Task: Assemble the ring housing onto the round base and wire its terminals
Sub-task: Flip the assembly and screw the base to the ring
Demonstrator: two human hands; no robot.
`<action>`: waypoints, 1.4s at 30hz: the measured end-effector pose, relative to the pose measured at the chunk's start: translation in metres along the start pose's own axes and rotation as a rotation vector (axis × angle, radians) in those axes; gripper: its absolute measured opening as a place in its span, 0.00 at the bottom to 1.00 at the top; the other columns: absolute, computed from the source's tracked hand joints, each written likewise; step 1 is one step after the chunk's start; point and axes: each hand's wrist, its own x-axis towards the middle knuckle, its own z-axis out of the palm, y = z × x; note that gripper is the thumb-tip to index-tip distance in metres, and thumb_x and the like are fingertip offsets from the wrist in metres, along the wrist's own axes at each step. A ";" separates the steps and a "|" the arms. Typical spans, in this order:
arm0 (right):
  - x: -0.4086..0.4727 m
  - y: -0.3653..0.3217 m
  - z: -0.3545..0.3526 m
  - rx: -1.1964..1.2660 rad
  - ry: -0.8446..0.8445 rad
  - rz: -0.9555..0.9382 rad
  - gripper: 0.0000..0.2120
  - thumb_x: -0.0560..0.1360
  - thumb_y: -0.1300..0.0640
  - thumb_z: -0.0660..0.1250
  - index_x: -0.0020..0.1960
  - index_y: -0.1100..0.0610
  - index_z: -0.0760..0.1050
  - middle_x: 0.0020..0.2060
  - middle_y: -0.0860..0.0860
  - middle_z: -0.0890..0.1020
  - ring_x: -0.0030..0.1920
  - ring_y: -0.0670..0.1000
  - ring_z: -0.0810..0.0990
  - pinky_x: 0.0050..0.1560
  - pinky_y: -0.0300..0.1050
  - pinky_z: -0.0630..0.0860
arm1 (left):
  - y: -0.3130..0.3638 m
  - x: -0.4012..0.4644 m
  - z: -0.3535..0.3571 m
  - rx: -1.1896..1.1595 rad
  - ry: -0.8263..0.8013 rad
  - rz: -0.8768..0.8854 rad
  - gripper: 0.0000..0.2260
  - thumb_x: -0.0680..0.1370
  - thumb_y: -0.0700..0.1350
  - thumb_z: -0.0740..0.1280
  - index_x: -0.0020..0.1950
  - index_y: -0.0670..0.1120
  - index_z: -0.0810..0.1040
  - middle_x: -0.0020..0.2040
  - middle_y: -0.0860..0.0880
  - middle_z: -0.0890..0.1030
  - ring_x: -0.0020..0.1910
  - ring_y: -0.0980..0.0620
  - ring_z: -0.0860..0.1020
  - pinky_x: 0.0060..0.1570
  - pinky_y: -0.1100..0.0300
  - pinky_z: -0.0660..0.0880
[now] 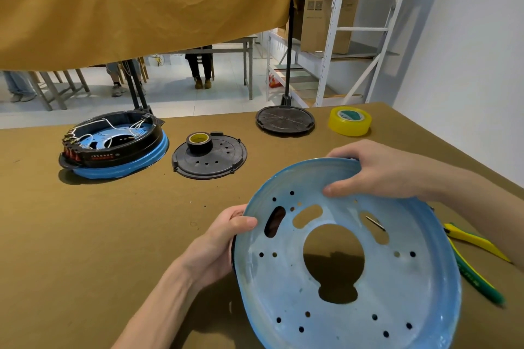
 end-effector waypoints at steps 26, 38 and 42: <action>0.002 0.027 -0.010 0.189 -0.112 -0.138 0.10 0.78 0.56 0.74 0.59 0.48 0.84 0.48 0.49 0.88 0.47 0.52 0.87 0.44 0.44 0.83 | 0.011 -0.001 0.019 0.244 0.154 0.064 0.26 0.67 0.69 0.70 0.48 0.48 0.86 0.47 0.42 0.87 0.42 0.46 0.85 0.40 0.57 0.81; 0.038 0.043 0.008 0.145 -0.068 0.015 0.12 0.72 0.44 0.78 0.54 0.43 0.85 0.45 0.45 0.88 0.45 0.47 0.86 0.42 0.44 0.84 | -0.002 0.005 0.004 0.052 0.212 -0.120 0.11 0.67 0.59 0.75 0.42 0.54 0.89 0.45 0.46 0.88 0.40 0.49 0.87 0.37 0.57 0.82; 0.045 0.055 0.013 0.137 -0.019 0.053 0.13 0.73 0.39 0.74 0.54 0.42 0.85 0.46 0.43 0.87 0.47 0.45 0.85 0.45 0.41 0.81 | -0.010 0.010 0.000 0.014 0.273 -0.165 0.18 0.63 0.65 0.74 0.43 0.54 0.89 0.47 0.44 0.88 0.41 0.47 0.87 0.36 0.57 0.82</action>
